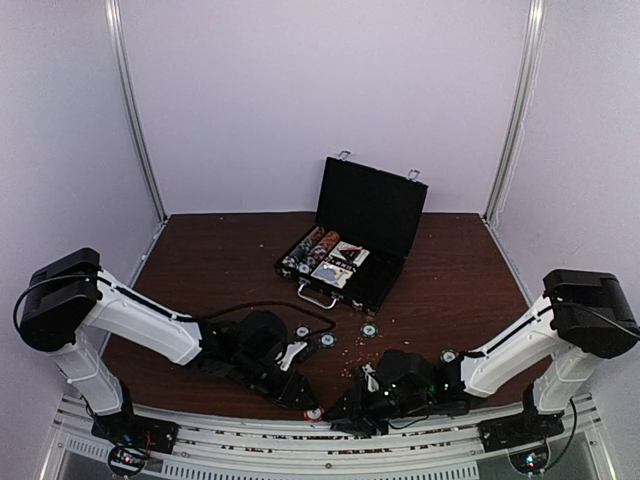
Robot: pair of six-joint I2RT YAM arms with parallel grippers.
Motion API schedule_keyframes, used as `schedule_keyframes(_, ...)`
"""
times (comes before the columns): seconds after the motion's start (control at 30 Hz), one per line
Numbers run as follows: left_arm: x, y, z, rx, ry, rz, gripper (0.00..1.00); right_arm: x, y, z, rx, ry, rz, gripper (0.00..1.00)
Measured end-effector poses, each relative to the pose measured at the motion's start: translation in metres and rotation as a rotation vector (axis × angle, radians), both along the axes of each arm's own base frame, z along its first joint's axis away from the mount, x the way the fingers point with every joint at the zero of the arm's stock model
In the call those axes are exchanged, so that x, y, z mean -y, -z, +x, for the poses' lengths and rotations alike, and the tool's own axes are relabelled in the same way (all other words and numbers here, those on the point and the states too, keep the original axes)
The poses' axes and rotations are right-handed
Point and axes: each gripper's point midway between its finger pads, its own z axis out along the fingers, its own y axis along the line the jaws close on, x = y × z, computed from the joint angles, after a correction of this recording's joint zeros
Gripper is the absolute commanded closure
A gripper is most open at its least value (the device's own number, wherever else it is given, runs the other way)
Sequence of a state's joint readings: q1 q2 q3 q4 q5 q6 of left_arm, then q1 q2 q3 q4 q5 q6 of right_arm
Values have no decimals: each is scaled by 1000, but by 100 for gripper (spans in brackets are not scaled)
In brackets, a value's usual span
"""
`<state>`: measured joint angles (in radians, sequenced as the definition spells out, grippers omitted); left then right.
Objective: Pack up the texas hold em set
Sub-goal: Pick up the poker chip from the center of the board.
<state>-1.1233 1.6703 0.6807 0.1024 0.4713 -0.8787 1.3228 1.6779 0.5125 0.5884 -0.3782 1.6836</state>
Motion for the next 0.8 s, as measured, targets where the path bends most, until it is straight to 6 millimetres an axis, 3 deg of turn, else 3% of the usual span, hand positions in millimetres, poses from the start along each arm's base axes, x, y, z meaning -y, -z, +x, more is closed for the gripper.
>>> schedule_keyframes(0.43, 10, -2, 12, 41, -27, -13, 63, 0, 19, 9, -8, 81, -40, 68)
schedule_keyframes(0.8, 7, 0, 7, 18, -23, -21, 63, -12, 19, 11, -19, 120, -9, 68)
